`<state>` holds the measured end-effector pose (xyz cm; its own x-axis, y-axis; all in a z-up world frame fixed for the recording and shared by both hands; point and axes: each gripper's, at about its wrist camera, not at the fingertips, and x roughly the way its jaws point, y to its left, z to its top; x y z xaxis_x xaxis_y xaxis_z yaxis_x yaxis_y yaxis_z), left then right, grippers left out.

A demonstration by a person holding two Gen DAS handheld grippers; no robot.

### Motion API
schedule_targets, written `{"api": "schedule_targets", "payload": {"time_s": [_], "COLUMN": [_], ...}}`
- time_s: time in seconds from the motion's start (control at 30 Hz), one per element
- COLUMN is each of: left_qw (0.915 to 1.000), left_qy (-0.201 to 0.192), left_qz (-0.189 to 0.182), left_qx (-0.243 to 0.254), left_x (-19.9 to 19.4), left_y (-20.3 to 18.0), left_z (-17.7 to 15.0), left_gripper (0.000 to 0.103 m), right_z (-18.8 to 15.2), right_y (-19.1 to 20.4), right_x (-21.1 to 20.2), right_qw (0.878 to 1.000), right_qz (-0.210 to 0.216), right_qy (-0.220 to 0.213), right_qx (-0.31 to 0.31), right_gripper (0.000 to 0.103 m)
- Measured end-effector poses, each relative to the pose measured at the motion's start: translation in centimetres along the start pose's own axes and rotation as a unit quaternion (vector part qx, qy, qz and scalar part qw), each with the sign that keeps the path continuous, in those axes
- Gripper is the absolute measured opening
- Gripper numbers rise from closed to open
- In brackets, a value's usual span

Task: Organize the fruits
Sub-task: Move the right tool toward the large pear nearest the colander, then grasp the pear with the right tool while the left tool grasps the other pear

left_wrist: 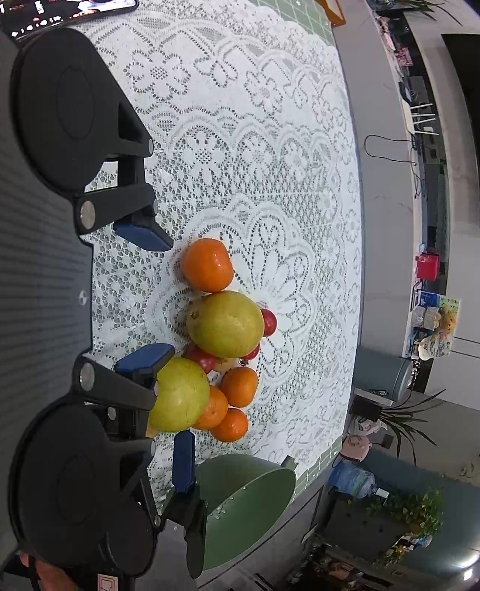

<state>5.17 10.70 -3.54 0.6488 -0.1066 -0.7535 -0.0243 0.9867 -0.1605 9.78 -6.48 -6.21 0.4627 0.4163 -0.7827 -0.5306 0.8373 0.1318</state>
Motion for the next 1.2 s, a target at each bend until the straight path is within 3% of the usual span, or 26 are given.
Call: {"api": "schedule_targets", "payload": {"time_s": [0.17,0.6,0.87,1.2], "left_qw": [1.0,0.9997,0.9993,0.9932], "left_qy": [0.005,0.0,-0.003,0.03], "left_qz": [-0.006,-0.001,-0.008,-0.033], "left_qx": [0.0,0.023,0.037,0.107], "left_x": [0.4,0.5,0.1,3.5], "left_y": [0.2,-0.2,-0.4,-3.1], "left_z": [0.0,0.2,2.2,5.1], "left_gripper": [0.068,0.068,0.069,0.075], "right_z": [0.1,-0.1,0.5,2.2], "right_y": [0.2,-0.1,-1.4,-8.0], "right_x": [0.5,0.2,-3.8,-9.5], "right_qw": [1.0,1.0,0.999,0.991], "right_qz": [-0.011,-0.008,-0.007,-0.069], "right_qy": [0.01,0.004,-0.046,-0.109], "right_qx": [-0.008,-0.007,-0.006,0.04], "right_gripper": [0.064,0.063,0.063,0.063]}}
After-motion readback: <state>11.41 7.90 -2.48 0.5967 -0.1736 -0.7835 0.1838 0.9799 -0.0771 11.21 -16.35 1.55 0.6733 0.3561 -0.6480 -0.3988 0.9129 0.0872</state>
